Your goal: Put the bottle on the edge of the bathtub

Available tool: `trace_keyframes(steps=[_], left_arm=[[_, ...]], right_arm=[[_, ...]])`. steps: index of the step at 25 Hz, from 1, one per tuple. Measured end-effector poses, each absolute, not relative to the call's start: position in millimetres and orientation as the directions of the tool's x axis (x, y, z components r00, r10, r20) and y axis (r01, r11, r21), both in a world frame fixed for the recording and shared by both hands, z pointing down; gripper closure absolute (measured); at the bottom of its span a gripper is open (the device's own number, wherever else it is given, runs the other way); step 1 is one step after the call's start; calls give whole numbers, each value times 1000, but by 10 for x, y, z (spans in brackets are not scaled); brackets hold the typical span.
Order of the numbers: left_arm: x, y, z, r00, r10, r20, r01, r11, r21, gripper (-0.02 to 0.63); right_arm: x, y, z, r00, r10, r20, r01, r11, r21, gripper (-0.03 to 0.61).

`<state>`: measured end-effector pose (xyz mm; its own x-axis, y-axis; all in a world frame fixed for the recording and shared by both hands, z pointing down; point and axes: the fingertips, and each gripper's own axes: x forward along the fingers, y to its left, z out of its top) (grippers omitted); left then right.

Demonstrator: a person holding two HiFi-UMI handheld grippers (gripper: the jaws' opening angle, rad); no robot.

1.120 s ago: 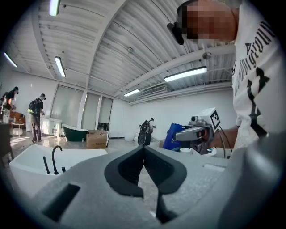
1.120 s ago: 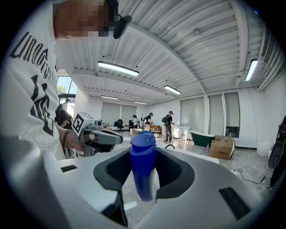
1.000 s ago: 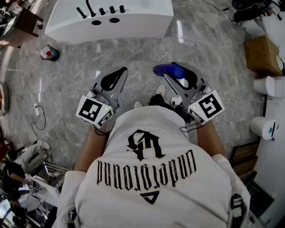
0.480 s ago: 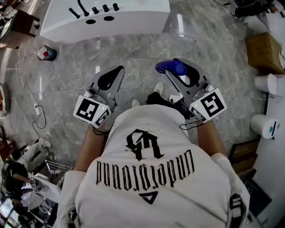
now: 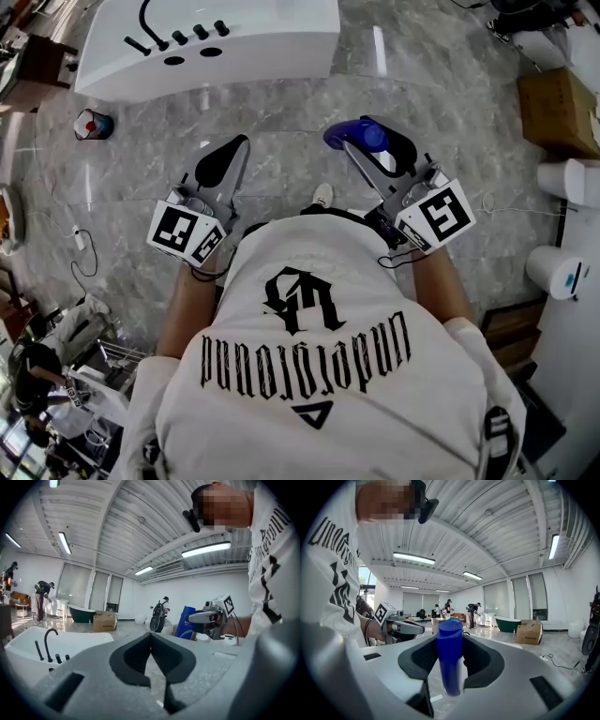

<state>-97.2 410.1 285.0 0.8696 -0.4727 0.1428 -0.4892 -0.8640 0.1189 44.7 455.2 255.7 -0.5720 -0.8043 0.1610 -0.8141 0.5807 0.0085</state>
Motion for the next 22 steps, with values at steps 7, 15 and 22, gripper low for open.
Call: trace_keyframes(steps=[7,15,22], left_arm=[[-540,3872,2873,852,-503,144,-521,-843,135,598],[-488,3561,2880,843,-522,133,-537,-833,132,598],[-485,3235,2889,849,-511,135,-527,-839,138,598]], right_arm=[[959,4287,2564,-587,-793,163,-804,595,-2,420],[983,3994,2566,-606,-775,180,-787,617,6,420],[934,3684,2551,-610,-771,184,-783,622,6,420]])
